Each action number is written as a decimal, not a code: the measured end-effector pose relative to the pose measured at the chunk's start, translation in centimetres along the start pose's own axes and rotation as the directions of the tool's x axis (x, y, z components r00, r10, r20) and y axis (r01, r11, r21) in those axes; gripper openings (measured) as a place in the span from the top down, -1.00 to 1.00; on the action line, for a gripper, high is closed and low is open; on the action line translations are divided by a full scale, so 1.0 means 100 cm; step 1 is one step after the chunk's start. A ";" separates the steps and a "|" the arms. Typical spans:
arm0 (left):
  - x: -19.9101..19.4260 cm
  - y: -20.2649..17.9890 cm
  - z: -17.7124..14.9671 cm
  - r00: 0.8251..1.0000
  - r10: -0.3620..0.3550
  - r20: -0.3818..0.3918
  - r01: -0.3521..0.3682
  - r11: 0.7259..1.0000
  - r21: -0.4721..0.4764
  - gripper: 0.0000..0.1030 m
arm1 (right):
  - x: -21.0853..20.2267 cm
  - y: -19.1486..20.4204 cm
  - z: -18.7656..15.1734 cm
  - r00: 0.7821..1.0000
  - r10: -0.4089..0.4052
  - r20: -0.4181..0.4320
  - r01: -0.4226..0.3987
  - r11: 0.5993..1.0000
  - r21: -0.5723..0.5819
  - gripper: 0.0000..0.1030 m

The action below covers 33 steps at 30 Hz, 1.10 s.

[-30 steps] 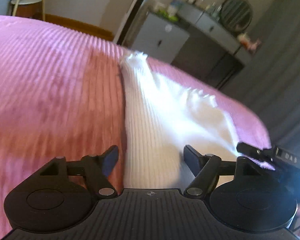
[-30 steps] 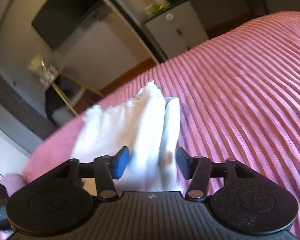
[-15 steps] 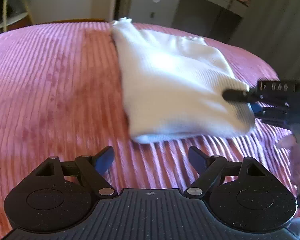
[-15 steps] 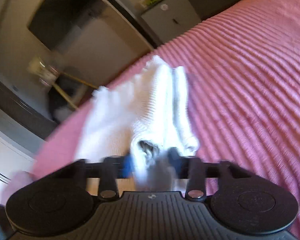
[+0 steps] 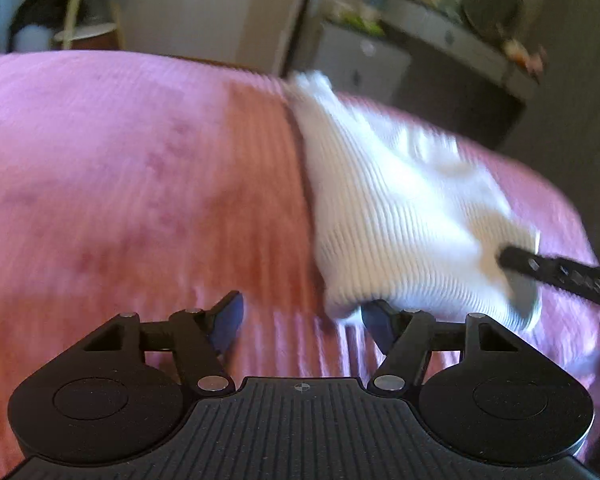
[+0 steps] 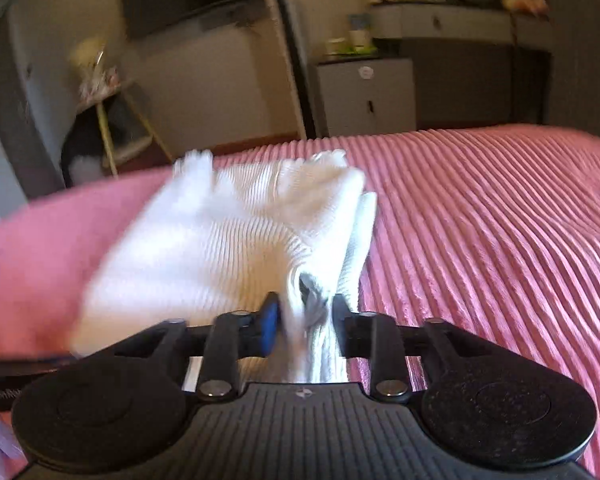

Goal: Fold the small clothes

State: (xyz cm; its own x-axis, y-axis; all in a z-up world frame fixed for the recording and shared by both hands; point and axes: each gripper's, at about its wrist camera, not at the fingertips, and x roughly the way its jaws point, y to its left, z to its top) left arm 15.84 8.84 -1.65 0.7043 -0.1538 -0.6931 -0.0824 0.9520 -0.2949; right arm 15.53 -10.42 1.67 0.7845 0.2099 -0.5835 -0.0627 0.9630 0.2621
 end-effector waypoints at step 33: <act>0.092 -0.021 0.034 0.980 0.042 0.193 -0.073 0.985 0.157 -1.00 | 0.144 0.025 0.015 0.962 -0.236 0.140 0.264 0.936 -0.234 0.19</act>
State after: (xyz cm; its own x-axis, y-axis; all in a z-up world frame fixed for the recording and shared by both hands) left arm 24.95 6.31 -5.16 0.8228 -0.0601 -0.5651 -0.0216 0.9904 -0.1368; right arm 27.64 -5.25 -4.90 0.8557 -0.0493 -0.5152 0.0041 0.9961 -0.0884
